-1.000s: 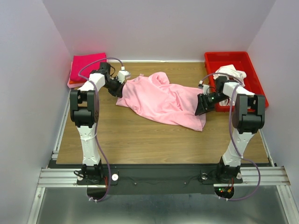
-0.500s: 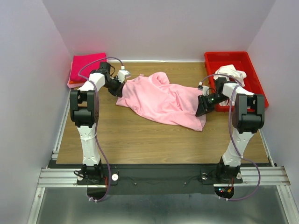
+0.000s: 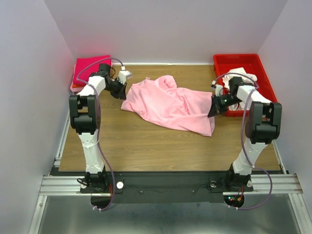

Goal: Fold and stack the t-shirts
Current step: Flatten the tshirt out

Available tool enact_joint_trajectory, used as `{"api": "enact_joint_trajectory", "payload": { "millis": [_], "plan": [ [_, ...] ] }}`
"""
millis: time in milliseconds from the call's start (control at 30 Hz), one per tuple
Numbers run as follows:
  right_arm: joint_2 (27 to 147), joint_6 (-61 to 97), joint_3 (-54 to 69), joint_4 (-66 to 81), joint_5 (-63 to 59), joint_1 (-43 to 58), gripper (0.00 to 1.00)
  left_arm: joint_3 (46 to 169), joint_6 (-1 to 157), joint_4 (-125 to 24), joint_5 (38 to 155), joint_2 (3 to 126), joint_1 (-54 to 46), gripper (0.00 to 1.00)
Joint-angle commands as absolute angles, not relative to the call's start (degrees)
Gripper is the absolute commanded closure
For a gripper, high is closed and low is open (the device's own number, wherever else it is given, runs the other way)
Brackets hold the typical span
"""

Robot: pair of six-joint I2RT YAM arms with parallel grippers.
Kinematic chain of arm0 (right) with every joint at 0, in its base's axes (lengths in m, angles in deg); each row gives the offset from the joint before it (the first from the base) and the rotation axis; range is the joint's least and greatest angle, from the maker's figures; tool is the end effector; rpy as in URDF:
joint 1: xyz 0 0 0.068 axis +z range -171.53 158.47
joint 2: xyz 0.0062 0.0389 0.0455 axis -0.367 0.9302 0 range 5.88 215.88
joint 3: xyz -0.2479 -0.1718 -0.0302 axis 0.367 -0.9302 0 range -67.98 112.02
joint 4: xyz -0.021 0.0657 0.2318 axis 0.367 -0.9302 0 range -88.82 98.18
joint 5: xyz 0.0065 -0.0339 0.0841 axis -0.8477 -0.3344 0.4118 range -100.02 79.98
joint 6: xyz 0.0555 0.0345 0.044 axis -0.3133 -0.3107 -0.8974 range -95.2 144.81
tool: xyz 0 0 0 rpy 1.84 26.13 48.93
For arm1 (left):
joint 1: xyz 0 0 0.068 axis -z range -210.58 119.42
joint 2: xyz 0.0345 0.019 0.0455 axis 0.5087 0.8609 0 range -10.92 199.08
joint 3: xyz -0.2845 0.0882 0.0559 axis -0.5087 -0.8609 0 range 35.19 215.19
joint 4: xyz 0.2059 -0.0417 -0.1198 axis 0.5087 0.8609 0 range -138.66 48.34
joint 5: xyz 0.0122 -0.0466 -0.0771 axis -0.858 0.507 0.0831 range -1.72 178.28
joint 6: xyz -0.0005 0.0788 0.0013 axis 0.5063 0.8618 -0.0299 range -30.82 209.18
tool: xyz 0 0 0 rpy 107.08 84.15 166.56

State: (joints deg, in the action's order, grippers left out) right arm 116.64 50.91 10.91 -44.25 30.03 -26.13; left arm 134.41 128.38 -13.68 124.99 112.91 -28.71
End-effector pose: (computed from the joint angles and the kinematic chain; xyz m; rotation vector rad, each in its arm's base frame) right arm 0.3614 0.0145 0.1971 -0.5555 2.6610 0.9194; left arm 0.4762 -0.0560 0.2094 1.0412 2.1642 -0.5438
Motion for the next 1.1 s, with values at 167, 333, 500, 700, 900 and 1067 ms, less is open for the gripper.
{"api": "enact_joint_trajectory", "payload": {
  "millis": [167,333,500,700,900,1067],
  "plan": [
    [103.8,47.7,15.7,-44.0,29.5,-30.5,1.00,131.5,124.5,-17.8,131.4,96.9,-34.3,1.00],
    [100.7,47.2,16.5,-44.3,28.6,-30.6,1.00,131.0,123.2,-18.4,133.1,93.9,-35.8,1.00],
    [97.5,45.4,20.2,-44.2,28.1,-30.6,0.99,129.4,118.7,-22.2,134.9,87.6,-38.1,1.00],
    [95.0,40.6,32.0,-44.4,28.4,-30.6,1.00,130.5,112.4,-26.0,135.7,79.1,-38.8,1.00],
    [90.9,38.2,45.1,-46.3,27.5,-30.6,1.00,132.6,107.6,-28.5,133.5,67.3,-38.9,1.00],
    [84.3,37.2,51.5,-46.3,26.2,-30.6,0.99,132.8,103.2,-31.8,129.2,55.8,-38.9,1.00]
  ]
}}
